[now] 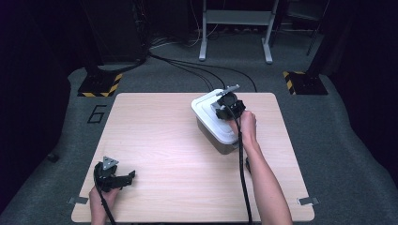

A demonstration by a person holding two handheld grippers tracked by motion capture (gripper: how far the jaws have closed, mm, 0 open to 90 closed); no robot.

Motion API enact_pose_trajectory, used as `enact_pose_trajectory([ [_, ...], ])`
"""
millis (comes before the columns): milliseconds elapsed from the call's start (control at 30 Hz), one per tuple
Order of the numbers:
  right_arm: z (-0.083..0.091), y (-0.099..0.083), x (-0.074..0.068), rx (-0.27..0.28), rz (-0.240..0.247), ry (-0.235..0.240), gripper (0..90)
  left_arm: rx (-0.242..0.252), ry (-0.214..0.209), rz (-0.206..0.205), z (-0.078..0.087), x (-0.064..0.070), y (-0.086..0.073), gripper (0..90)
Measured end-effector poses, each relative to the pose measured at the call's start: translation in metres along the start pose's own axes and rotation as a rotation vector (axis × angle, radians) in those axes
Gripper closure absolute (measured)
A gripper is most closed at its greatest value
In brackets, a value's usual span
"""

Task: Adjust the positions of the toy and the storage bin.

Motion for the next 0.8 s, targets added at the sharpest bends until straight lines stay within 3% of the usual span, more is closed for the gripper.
enact_pose_trajectory([
  [67, -0.003, 0.001, 0.001, 0.003, 0.0, -0.014, 65.5, 0.001, 0.001, 0.0, 0.0, 0.0, 0.0, 8.1],
  [467, -0.003, 0.006, -0.005, -0.005, -0.051, 0.016, 66.8, -0.001, 0.0, 0.0, 0.0, 0.0, 0.0, 8.1],
  [633, -0.003, 0.008, -0.009, 0.0, -0.097, 0.03, 66.9, 0.003, 0.001, 0.001, 0.0, 0.0, 0.0, 8.1],
  [800, -0.001, 0.011, -0.016, -0.001, -0.1, 0.039, 66.9, -0.002, -0.001, 0.0, 0.0, 0.0, 0.0, 8.1],
])
Point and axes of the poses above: each handheld gripper's, and its own axes: z roughly backward along the jaws, y roughly out of its top, x roughly to its right, the point moved 6 cm from there along -z, roughly forward along the jaws, and after that the axes turned 12 degrees about z, right-handed, at the moved point
